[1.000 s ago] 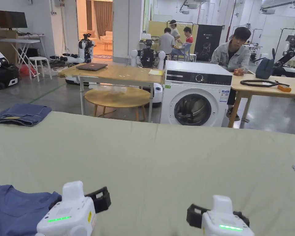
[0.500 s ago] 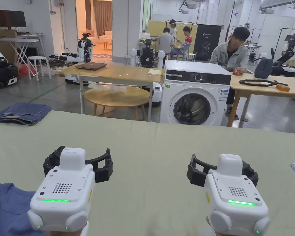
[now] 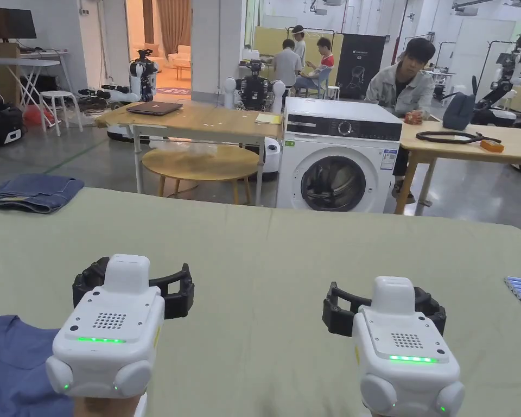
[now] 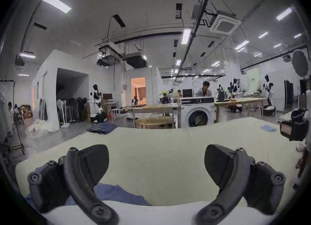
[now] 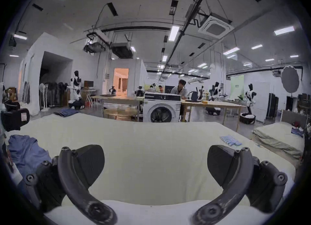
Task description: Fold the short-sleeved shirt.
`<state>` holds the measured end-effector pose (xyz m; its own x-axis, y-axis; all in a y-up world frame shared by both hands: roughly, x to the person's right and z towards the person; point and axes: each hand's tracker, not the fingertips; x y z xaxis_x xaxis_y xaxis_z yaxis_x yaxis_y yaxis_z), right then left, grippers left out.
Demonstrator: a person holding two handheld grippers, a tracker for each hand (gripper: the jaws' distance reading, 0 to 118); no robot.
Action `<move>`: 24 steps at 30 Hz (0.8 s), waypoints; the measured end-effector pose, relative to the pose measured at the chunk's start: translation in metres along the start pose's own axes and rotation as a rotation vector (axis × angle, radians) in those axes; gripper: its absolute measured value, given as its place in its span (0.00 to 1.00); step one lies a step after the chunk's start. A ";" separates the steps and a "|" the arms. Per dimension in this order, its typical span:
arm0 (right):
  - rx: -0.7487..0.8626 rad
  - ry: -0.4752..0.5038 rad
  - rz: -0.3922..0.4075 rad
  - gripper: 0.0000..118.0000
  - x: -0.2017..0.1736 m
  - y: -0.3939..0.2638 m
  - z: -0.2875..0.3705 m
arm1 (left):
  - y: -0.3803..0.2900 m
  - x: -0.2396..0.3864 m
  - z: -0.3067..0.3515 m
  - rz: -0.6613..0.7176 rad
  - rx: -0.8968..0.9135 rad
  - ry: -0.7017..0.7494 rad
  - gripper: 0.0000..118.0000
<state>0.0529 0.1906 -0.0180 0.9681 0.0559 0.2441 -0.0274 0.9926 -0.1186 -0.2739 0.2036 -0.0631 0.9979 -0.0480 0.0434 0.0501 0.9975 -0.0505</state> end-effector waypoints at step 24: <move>0.246 -0.127 1.199 1.00 -0.041 -0.015 0.010 | -0.015 0.045 0.009 -1.097 0.113 0.164 0.90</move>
<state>0.0110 0.1748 -0.0162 0.2675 0.9428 0.1989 -0.9422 0.2992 -0.1509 -0.2297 0.1865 -0.0517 0.4086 -0.9043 -0.1237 0.9123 0.4087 0.0257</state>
